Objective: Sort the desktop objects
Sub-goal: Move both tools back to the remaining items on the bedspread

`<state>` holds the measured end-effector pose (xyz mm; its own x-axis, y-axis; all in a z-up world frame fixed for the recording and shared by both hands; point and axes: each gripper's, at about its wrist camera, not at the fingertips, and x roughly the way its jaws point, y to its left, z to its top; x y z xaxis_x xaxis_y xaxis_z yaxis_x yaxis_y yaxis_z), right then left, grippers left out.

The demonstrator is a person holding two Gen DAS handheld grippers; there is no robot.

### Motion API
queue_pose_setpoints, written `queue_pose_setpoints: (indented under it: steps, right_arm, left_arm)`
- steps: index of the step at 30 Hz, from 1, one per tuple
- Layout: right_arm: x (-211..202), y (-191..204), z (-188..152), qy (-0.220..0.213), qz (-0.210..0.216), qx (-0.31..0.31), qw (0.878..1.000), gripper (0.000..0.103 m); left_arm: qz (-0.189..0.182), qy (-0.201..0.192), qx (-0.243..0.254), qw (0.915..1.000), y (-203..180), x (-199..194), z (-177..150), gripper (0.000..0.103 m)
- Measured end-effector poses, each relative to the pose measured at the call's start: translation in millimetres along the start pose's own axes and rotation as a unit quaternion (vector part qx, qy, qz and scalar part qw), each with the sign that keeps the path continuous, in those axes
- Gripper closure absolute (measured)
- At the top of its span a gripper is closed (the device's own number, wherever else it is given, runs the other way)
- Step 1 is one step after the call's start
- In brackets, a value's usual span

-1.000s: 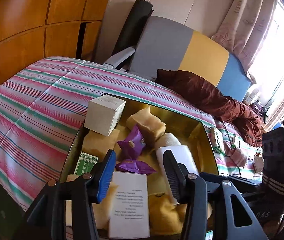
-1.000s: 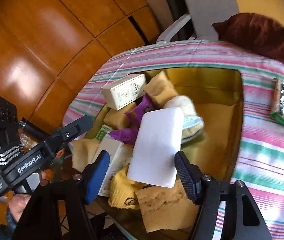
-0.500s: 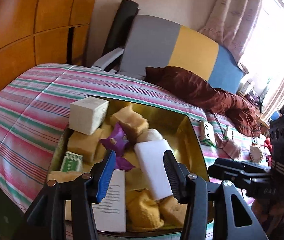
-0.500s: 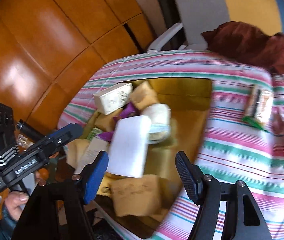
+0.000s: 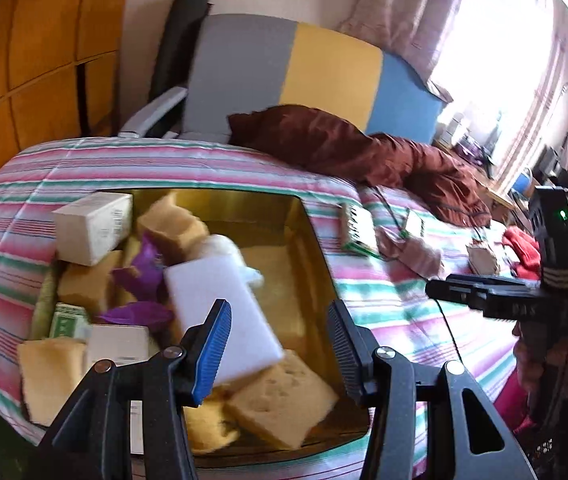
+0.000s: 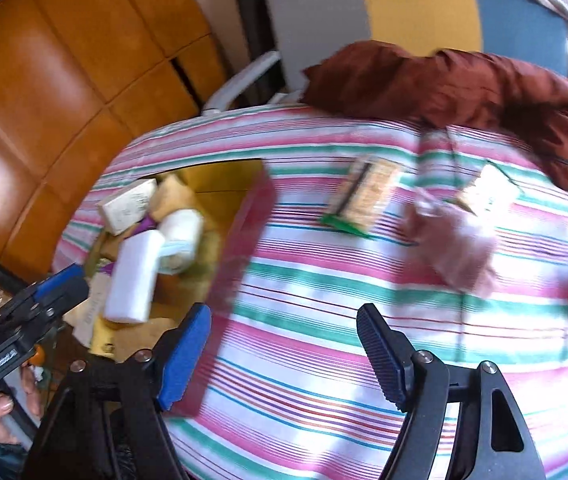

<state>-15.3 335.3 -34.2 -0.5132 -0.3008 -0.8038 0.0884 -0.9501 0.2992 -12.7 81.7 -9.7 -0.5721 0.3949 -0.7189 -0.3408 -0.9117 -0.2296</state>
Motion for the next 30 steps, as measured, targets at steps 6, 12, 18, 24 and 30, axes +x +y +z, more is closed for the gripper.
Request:
queue_pose_setpoints:
  steps: [6,12,18,24,30]
  right_arm:
    - [-15.4,-54.7,-4.7,0.013,-0.056,0.049,0.997,0.027]
    - [-32.3,-107.3,-7.1,0.017,-0.099,0.096,0.99,0.027]
    - [-55.4,-153.4,-2.1,0.003,-0.146,0.137,0.98,0.027]
    - [-94.1,-218.5,0.7,-0.064,-0.193,0.22,0.954,0.027]
    - [-112.4,-280.3,-3.1,-0.105,-0.208,0.3,0.925,0.027]
  left_arm:
    - [-0.024,0.014,0.032,0.9991,-30.9,12.3,1.2,0.053]
    - [-0.044,0.037,0.057,0.9968,-56.5,28.1,-1.1,0.052]
    - [-0.058,0.056,0.071,0.9942,-75.2,41.6,-2.8,0.052]
    - [-0.068,0.071,0.085,0.9915,-91.3,52.5,-3.2,0.052]
    - [-0.075,0.089,0.093,0.9889,-106.7,68.7,-3.1,0.052]
